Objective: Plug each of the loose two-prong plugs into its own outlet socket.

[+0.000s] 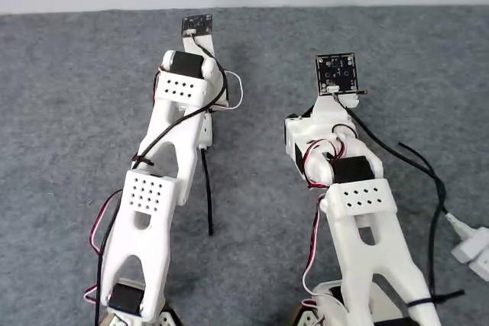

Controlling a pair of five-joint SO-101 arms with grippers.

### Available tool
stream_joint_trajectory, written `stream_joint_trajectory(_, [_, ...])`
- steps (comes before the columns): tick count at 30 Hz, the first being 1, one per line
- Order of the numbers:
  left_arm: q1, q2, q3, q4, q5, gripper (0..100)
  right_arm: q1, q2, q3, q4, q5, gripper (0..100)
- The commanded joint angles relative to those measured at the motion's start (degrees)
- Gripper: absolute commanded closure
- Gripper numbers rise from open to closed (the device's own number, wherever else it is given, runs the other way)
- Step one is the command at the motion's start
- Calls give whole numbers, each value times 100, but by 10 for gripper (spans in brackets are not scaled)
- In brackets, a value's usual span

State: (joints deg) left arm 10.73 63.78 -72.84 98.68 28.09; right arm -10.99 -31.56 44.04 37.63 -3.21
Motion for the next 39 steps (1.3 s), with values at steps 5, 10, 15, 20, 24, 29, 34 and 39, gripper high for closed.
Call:
stream_joint_trajectory(5, [-158,-1064,-136,211,-589,985,-75,-215,-422,48,70,991])
stream_joint_trajectory(10, [-624,-2022,585,211,-615,985,-84,-215,-422,48,70,991])
stream_joint_trajectory(15, [-1090,-3270,2185,185,-624,985,-215,-277,-422,207,70,991])
stream_joint_trajectory(20, [-1688,-4229,3618,114,-686,985,-725,-268,-431,409,35,991])
stream_joint_trajectory(24, [-2075,-4888,5174,-695,-1222,985,-1156,-224,-431,268,26,991])
stream_joint_trajectory(29, [-2435,-5732,7626,-2242,-1609,985,-1543,-207,-431,-303,35,991])
stream_joint_trajectory(34, [-2927,-6567,9560,-3341,-2127,982,-1956,-48,-475,-532,35,991])
stream_joint_trajectory(39, [-3138,-7077,11116,-4642,-2752,982,-2176,875,-1108,-558,-193,991])
